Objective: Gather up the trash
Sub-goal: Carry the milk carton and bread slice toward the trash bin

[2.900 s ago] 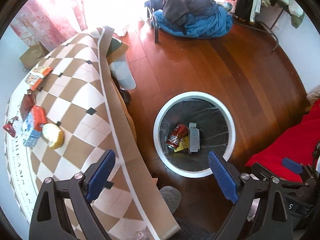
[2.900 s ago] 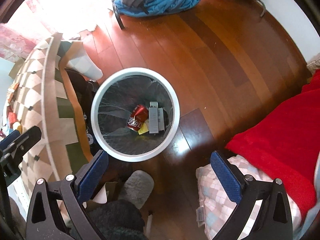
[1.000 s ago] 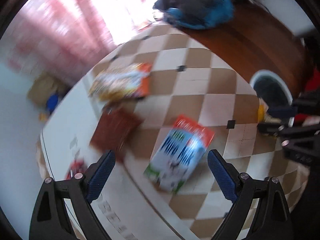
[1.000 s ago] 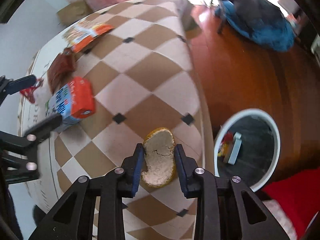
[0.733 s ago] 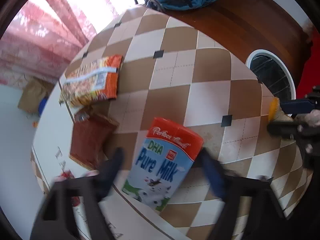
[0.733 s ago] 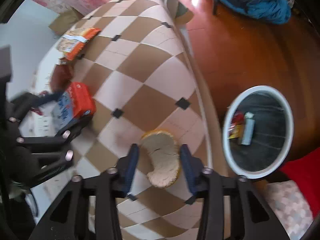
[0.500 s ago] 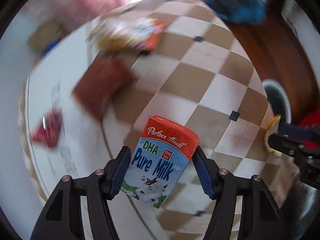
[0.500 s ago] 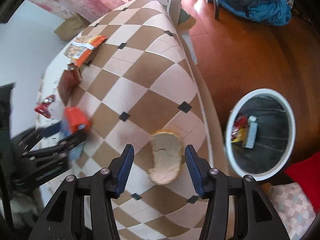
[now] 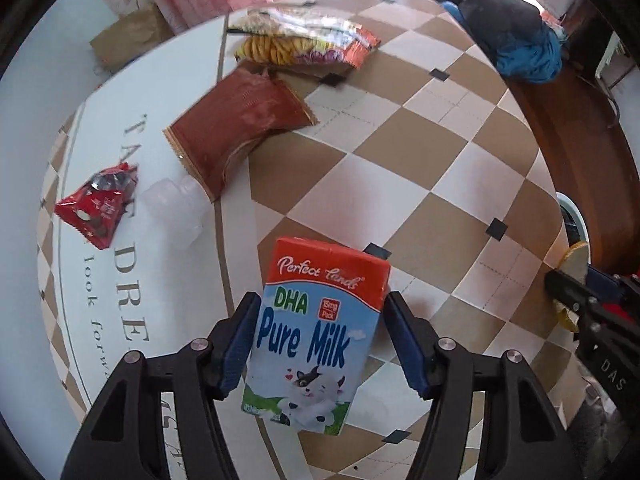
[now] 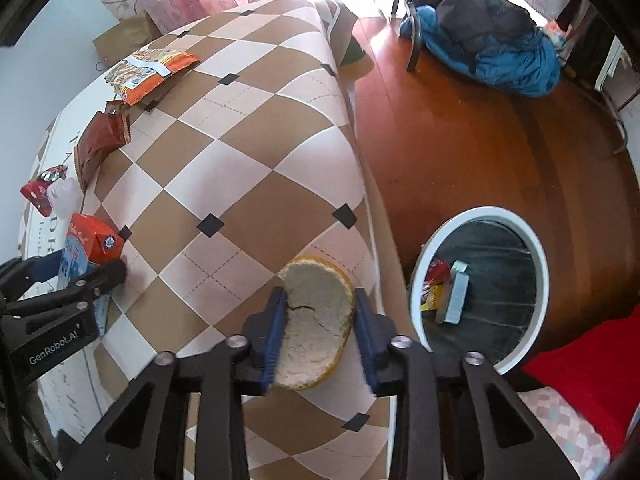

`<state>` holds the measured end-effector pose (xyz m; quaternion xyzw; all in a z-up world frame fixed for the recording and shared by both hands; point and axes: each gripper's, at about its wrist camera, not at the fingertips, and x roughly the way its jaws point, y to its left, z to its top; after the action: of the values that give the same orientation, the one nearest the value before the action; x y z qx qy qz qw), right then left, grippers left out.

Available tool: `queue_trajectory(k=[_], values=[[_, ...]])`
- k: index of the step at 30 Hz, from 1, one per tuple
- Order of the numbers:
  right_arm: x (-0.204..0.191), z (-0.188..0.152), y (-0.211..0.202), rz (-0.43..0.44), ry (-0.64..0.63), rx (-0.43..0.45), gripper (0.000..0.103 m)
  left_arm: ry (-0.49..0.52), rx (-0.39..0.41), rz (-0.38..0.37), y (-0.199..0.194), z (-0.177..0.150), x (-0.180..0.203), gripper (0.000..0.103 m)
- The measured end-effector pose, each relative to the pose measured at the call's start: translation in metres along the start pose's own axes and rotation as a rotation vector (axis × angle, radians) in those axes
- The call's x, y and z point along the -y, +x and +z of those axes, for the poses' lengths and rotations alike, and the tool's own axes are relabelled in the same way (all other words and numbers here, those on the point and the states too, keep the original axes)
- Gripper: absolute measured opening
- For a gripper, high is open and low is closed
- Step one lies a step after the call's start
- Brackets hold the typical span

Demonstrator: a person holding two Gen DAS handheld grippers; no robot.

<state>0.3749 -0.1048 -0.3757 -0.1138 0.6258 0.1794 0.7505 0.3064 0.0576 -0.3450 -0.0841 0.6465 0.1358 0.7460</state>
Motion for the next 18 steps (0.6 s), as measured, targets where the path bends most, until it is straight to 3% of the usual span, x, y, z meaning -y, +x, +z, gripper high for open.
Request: queue_trajectory(k=[6,13,18], values=[[0.000,-0.016,-0.014,0.052,0.011,0.031,0.028,-0.047,0.081,0.055,-0.028,-0.026,0.000,0.053],[-0.004,-0.047,-0.043,0.149,0.021,0.093,0.028,-0.131,0.191,0.052,-0.080,-0.076,-0.003,0.053],[0.012,-0.073,-0.086,0.213,0.064,0.173,0.028,-0.126,0.271,0.032,-0.116,-0.074,0.003,0.052]])
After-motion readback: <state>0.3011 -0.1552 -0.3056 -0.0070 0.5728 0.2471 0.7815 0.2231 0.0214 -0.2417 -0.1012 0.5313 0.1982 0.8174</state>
